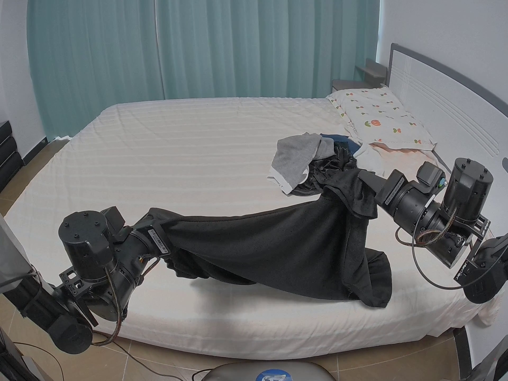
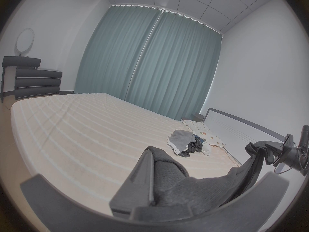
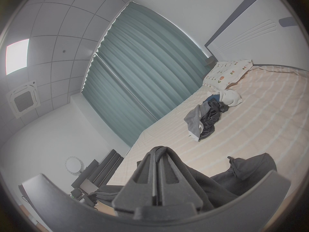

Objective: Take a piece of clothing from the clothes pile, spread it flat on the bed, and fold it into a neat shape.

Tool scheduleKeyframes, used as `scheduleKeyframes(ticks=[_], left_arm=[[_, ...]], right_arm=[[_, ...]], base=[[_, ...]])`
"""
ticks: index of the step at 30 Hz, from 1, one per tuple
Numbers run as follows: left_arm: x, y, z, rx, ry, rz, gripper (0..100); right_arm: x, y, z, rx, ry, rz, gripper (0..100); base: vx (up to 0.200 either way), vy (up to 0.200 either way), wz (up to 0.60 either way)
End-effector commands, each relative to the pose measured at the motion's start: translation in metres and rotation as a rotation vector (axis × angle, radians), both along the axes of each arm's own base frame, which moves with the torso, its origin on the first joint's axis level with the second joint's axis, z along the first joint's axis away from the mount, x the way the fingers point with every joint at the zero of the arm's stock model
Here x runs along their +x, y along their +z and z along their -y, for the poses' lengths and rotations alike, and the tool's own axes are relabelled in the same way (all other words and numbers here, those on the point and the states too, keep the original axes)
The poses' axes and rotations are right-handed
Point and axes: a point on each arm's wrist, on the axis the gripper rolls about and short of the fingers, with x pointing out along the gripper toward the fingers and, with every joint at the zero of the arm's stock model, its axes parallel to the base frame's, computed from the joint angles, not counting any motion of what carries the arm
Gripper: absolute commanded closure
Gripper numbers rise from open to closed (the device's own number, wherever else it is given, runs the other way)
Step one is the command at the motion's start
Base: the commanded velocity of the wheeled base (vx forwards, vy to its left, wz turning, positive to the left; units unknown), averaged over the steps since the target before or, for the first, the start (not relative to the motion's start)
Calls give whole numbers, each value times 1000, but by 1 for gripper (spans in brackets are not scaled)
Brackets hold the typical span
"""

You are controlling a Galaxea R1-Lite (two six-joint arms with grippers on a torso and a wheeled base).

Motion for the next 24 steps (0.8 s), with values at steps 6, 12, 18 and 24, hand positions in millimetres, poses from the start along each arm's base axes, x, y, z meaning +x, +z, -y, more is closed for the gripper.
scheduleKeyframes(ticks=[6, 12, 18, 24], left_arm=[[-2, 0, -1, 13, -1, -16, 100], [-4, -2, -1, 26, -7, -24, 100], [-4, -2, 0, 29, -12, -24, 100], [-5, -2, 0, 30, -12, -23, 100]], right_arm=[[-3, 3, 1, 5, 5, 8, 100], [-3, 3, 1, 5, 8, 8, 100], [-3, 2, 1, 2, 7, 7, 100], [-4, 2, -1, 4, 17, 7, 100]], base=[[0, 200, 0], [0, 200, 0], [0, 200, 0], [0, 200, 0]])
